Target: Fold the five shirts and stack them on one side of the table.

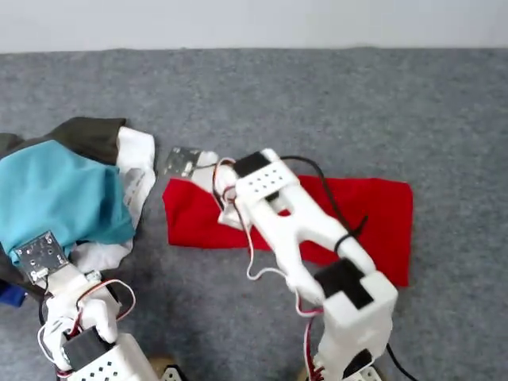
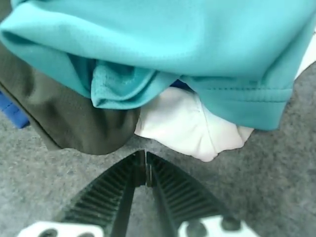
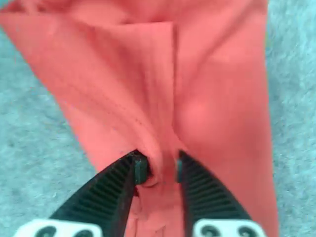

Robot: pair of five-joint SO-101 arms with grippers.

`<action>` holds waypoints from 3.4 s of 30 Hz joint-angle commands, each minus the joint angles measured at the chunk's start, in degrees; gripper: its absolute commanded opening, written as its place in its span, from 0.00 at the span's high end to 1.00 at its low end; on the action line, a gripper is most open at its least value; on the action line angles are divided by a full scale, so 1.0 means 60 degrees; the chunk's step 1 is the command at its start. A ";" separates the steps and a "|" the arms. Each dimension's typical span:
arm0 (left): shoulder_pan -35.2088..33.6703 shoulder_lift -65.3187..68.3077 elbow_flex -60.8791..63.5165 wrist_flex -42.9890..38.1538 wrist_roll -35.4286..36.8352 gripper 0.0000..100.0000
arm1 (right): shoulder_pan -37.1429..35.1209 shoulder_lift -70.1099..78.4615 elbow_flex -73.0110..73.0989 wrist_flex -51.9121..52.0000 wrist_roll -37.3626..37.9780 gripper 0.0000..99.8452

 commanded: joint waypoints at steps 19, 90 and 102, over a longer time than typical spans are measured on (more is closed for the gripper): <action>0.0015 0.0029 -0.0051 0.0029 0.0103 0.98 | 0.0051 0.1033 -0.5143 0.4769 -0.1128 0.91; 0.0059 0.0029 -0.0051 0.0044 0.0103 0.98 | -0.0359 0.1282 -0.6520 0.6029 -0.2637 0.99; 0.0073 0.0029 -0.0051 0.0044 0.0073 0.98 | 0.0623 0.0418 -0.4425 0.6088 -0.2652 0.99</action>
